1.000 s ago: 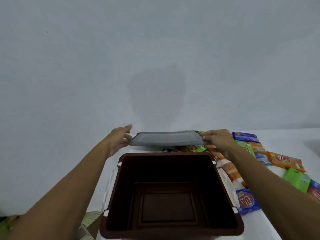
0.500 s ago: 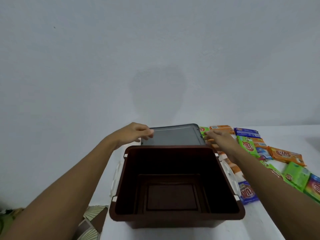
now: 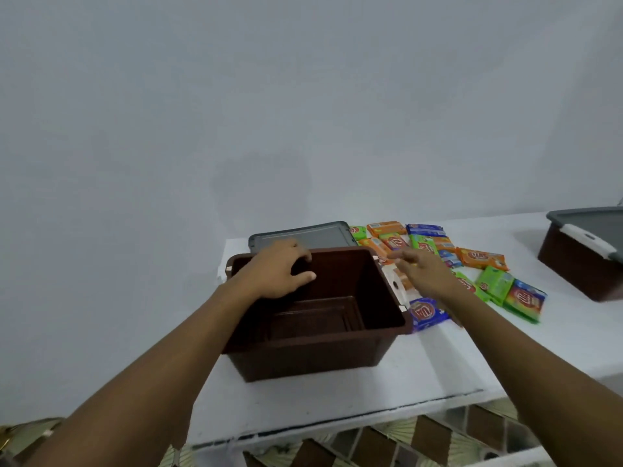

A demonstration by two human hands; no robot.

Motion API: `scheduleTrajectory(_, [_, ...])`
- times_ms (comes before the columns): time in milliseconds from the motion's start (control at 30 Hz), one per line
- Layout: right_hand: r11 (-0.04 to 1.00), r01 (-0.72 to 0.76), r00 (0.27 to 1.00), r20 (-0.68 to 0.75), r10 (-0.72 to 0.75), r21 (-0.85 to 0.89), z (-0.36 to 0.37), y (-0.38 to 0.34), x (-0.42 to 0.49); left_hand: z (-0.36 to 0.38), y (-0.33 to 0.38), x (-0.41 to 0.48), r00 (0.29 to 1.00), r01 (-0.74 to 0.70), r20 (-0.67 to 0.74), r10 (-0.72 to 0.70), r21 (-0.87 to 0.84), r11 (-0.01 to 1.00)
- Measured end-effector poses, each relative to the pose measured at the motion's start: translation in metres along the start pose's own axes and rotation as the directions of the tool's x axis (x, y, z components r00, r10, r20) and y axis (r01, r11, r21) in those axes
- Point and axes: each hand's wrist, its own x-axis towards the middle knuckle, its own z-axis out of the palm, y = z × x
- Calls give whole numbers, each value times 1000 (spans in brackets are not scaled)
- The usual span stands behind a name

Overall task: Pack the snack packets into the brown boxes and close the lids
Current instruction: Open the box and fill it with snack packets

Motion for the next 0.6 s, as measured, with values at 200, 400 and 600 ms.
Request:
scheduleTrajectory(200, [950, -175, 979, 58, 196, -259, -38, 71, -26, 13, 70, 28, 985, -172, -39, 170, -41, 984])
scheduleTrajectory(400, [760, -5, 961, 209, 184, -649, -45, 153, -69, 46, 148, 81, 972, -232, 30, 231, 22, 972])
scheduleTrajectory(600, [815, 71, 997, 60, -45, -575, -44, 194, -59, 106, 218, 118, 967, -98, 248, 62, 135, 986])
